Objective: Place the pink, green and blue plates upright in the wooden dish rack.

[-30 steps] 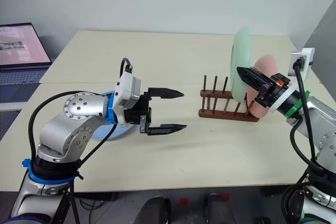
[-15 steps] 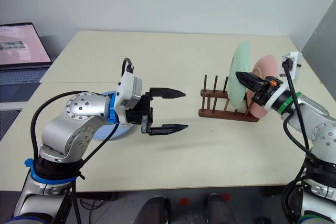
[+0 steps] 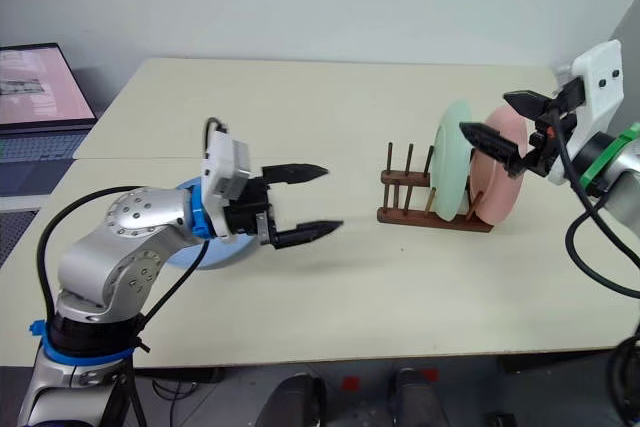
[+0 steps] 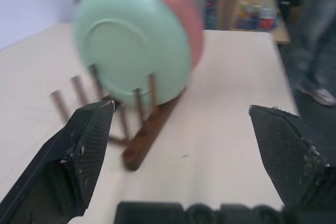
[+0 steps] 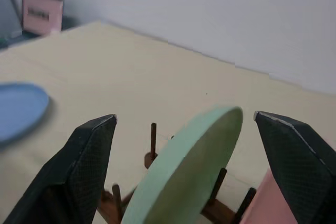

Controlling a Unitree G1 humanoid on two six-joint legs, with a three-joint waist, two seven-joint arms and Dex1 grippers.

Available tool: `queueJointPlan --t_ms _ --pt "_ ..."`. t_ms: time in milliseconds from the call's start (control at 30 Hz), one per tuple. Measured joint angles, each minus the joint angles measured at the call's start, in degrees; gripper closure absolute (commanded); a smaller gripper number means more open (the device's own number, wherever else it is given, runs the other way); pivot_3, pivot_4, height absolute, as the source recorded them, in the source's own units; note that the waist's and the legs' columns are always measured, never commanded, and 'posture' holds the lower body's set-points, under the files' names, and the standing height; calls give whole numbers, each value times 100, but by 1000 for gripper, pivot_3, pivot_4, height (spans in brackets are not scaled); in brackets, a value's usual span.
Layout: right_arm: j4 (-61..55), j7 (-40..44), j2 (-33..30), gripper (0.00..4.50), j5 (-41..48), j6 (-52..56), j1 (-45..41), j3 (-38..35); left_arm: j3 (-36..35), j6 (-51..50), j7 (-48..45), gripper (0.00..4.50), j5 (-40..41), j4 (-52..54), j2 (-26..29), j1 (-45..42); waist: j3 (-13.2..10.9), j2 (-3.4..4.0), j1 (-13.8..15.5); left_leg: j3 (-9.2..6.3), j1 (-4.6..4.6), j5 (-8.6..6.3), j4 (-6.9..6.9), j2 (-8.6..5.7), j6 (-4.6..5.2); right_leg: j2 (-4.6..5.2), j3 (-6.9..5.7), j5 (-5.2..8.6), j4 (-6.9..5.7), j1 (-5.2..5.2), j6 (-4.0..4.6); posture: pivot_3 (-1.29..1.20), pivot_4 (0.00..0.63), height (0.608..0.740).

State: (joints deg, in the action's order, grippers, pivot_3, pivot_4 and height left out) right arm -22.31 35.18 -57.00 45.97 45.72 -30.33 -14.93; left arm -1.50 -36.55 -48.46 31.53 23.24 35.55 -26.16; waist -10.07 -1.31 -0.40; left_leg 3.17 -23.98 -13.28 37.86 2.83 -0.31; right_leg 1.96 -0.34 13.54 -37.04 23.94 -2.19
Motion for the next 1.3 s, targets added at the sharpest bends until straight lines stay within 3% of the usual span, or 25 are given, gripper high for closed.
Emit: queueJointPlan --t_ms 167,467,867,1300 --pt "-209 1466 -74 16 -295 -667 -206 893 -862 -23 1311 0 -469 -39 -77 685 -2 -4 -21 -3 5 0 4 3 0 0 0 -1 -6 0 -1 0 150 740" --pt "306 2607 357 16 -1160 -1423 -821 1952 -2644 -394 3407 0 -643 -297 -1012 1541 -5 -15 26 3 0 0 7 -6 -2 21 3 -18 -3 3 23 0 150 740" --pt "499 3124 625 16 -1571 -1526 -1143 2129 -3125 -1629 4582 0 -477 -1582 -1464 1142 -3 -32 80 -2 -1 0 10 -6 -2 23 -9 -20 -8 1 27 0 150 740" --pt "324 3357 620 0 -1577 -1378 -1260 2132 -3290 -2557 4890 2839 -232 -1773 -1529 499 -1 -36 86 -9 0 0 9 -10 -3 27 -10 -20 -9 -4 28 0 150 740"
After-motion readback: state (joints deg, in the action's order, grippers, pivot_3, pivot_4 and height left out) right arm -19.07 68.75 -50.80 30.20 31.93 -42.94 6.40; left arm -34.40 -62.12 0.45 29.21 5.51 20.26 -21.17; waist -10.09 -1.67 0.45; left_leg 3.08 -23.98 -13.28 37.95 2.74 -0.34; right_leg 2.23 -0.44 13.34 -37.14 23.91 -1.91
